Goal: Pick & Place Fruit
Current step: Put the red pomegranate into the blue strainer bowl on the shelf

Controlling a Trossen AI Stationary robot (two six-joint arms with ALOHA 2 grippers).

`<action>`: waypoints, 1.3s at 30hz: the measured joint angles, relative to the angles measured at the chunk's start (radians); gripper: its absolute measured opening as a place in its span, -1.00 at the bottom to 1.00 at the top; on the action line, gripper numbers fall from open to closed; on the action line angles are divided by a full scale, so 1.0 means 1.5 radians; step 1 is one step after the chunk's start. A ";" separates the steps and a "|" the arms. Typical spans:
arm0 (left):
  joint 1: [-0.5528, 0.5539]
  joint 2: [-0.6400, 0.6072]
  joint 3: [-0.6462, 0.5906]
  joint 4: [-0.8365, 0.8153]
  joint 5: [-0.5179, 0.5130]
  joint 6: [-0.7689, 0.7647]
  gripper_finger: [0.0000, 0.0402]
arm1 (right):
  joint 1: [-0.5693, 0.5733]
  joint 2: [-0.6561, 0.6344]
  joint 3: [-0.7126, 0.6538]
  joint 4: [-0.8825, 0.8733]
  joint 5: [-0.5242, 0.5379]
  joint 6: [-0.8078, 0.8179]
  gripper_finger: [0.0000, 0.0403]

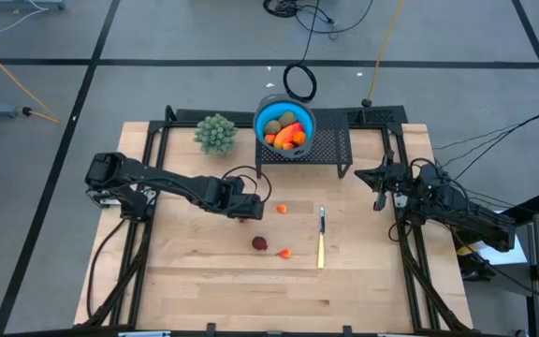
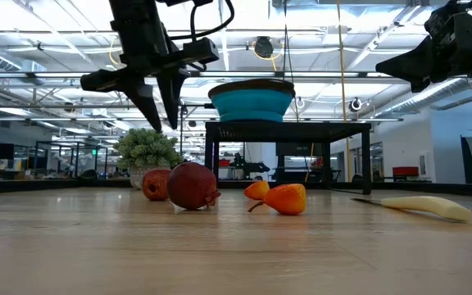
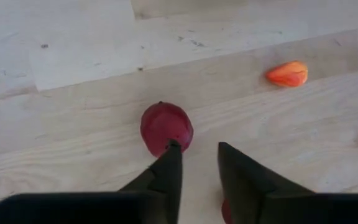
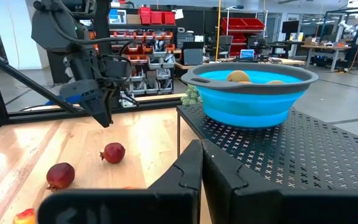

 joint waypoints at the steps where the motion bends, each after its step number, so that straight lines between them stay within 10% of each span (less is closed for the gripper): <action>1: 0.000 0.000 0.000 0.000 -0.002 0.000 -0.43 | 0.000 0.000 0.000 0.000 0.000 0.000 -1.00; 17: 0.001 0.000 -0.036 0.003 -0.009 0.005 0.48 | 0.000 0.000 0.000 0.000 0.000 0.000 -1.00; 39: 0.031 0.018 -0.110 0.132 0.005 -0.001 0.63 | 0.000 0.000 0.000 0.000 0.000 0.000 -1.00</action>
